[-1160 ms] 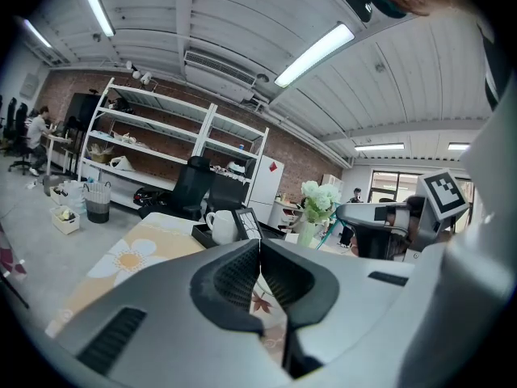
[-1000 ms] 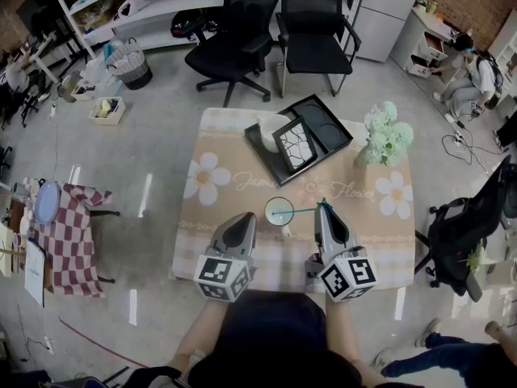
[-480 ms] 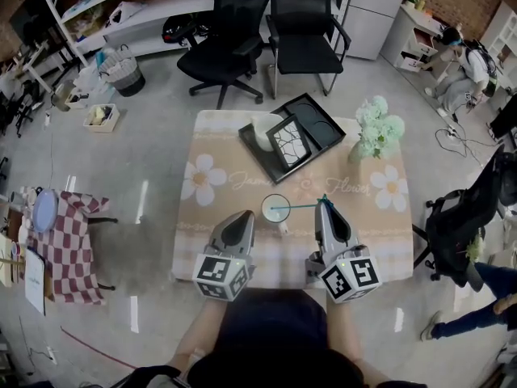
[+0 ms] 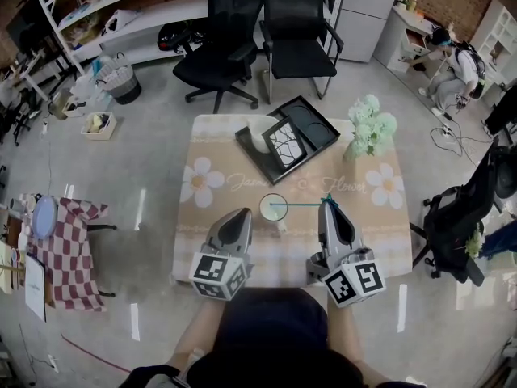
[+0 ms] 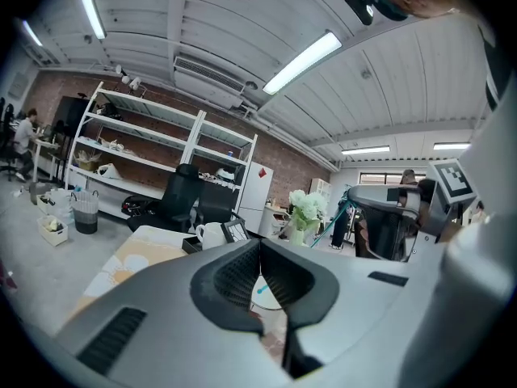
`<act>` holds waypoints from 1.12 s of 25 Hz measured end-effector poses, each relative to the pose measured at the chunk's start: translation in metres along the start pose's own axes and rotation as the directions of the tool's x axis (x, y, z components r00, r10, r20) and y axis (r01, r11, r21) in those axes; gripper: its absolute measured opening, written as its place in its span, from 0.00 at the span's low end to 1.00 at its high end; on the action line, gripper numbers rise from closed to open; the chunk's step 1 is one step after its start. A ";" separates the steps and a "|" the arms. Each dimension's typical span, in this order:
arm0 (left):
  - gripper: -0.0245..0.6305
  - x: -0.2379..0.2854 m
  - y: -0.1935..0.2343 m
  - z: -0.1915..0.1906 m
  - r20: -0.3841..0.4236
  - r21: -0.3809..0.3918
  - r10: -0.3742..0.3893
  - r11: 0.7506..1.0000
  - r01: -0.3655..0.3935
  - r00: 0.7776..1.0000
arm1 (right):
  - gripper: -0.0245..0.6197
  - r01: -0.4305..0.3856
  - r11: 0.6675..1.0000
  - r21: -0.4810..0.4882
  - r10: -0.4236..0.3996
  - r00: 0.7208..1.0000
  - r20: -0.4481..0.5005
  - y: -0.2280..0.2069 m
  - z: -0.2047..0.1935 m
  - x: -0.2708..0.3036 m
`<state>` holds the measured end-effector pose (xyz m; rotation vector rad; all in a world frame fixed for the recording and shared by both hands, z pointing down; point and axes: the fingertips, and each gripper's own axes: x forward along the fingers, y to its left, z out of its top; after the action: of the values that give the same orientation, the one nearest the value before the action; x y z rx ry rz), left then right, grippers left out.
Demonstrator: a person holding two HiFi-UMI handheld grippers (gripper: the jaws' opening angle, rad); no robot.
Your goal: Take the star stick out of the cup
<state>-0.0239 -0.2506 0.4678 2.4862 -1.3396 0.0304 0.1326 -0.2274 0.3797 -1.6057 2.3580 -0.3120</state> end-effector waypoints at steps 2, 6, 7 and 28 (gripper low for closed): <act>0.05 0.000 -0.003 0.003 0.006 0.005 -0.007 1.000 0.007 1.000 | 0.06 0.002 1.000 -0.003 -0.002 1.000 0.018 0.001 0.005 -0.004; 0.05 -0.001 -0.009 0.008 0.017 0.014 -0.023 1.000 0.022 1.000 | 0.06 0.016 1.000 0.003 -0.016 0.998 0.055 0.000 0.016 -0.013; 0.05 -0.001 -0.010 0.010 0.021 0.015 -0.026 1.000 0.026 0.999 | 0.06 0.021 1.000 0.003 -0.021 0.997 0.068 0.000 0.019 -0.016; 0.05 0.027 -0.040 0.013 0.017 0.030 -0.112 0.993 0.111 0.994 | 0.06 0.217 0.972 -0.089 -0.202 0.968 0.149 -0.053 0.042 -0.069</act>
<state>0.0222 -0.2554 0.4497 2.5877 -1.2139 0.0013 0.2172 -0.1834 0.3642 -1.8664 2.1375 -0.1140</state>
